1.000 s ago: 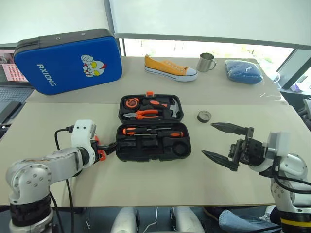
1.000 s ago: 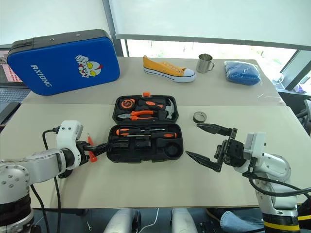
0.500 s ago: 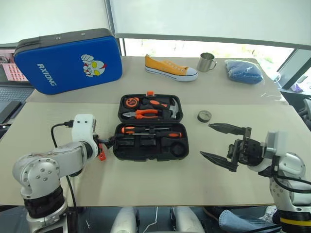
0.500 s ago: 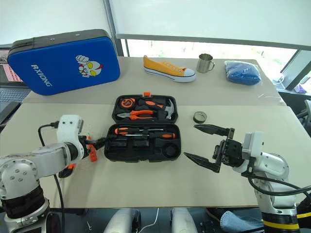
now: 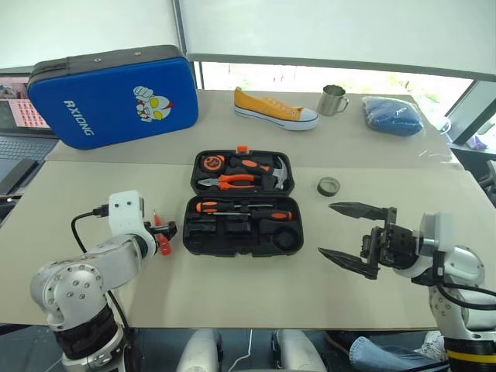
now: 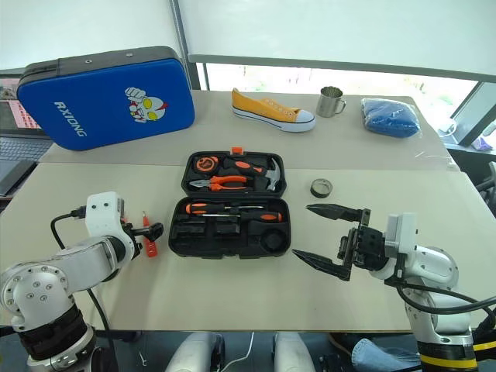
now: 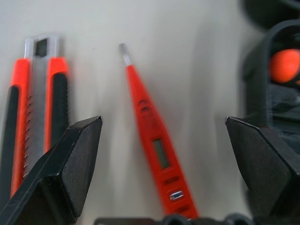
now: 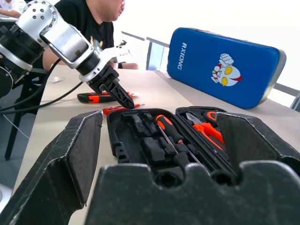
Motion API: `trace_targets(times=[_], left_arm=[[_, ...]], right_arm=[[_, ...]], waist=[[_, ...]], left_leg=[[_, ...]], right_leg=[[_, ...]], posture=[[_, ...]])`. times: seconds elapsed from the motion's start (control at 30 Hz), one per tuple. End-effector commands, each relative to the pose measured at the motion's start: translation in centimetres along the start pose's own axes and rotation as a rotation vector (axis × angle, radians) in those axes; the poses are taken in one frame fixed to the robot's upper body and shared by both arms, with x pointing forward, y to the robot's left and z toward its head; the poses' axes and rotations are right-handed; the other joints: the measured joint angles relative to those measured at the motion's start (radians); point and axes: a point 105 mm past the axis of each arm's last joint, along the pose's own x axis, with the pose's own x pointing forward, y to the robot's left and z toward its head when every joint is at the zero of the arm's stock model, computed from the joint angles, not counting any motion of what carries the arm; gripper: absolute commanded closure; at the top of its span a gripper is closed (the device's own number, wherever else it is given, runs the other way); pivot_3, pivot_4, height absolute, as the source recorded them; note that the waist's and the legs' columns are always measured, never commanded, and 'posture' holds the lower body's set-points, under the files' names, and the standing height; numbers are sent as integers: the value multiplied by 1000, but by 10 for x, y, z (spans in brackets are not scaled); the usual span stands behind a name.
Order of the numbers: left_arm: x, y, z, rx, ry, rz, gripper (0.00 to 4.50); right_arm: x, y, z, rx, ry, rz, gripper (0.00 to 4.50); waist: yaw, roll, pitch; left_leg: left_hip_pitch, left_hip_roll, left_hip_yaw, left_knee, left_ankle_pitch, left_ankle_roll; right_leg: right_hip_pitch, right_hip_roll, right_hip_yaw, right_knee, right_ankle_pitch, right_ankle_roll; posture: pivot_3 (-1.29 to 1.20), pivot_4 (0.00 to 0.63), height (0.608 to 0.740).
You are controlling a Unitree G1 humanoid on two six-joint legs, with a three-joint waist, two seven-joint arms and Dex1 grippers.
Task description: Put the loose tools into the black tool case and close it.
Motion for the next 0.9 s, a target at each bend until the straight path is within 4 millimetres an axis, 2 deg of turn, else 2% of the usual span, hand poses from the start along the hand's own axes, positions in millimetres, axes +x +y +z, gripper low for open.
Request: trace_targets(times=[0.03, 0.23, 0.43, 0.53, 0.67, 0.7, 0.8, 0.83, 0.9], left_arm=[[3, -2, -3, -2, 17, 2, 0], [11, -22, -15, 4, 78, -66, 0], [16, -9, -25, 22, 129, -11, 0], [15, -2, -32, 33, 152, 4, 665], [15, 4, -39, 40, 176, 16, 2204], [15, 5, -41, 36, 181, 21, 2716], [14, 8, -44, 21, 183, 24, 3725], [13, 9, -43, 14, 176, 22, 4011], [11, 6, -29, -12, 109, -8, 4061]], right_arm=[[1, 2, 11, -24, -19, 7, 47], [6, 4, 14, -24, -26, -2, 47], [8, 2, 17, -25, -30, -17, 47], [8, 2, 17, -27, -31, -24, 0], [8, 1, 16, -27, -33, -27, 0], [8, 1, 15, -26, -33, -27, 0], [6, 2, 13, -21, -30, -26, 0], [5, 2, 12, -20, -28, -25, 0], [3, 2, 11, -17, -25, -24, 0]], waist=[[1, 0, 0], [1, 1, -1], [5, 2, -1], [4, 4, -2], [-3, 5, -3], [-3, 5, -3], [-3, 7, -4], [-3, 7, -4], [-4, 7, -4]], left_leg=[[0, 0, 0, 0, 0, 0], [0, 0, 0, 0, 0, 0], [1, -1, 0, 0, 0, 0], [2, 0, 0, 0, 0, 0], [2, 0, 0, -1, 0, 0], [2, 0, 0, -1, 0, 0], [3, 0, 0, -1, 0, 0], [3, 0, 0, -1, 0, 0], [5, 0, 0, -1, 0, 0]], right_leg=[[0, 0, 0, 0, 0, 0], [0, 0, 0, 0, 0, 0], [1, 0, 0, 0, 0, 0], [2, 0, 0, 0, 0, 0], [2, 1, 0, 0, 0, 0], [2, 0, 0, 0, 0, 0], [3, 0, 0, -1, 0, 0], [4, 0, 0, -1, 0, 0], [6, 0, 0, -2, 0, 1]], posture=[[0, 150, 740], [0, 150, 740], [0, 150, 740], [0, 150, 740], [0, 150, 740], [0, 150, 740], [0, 150, 740], [0, 150, 740], [0, 150, 740]])
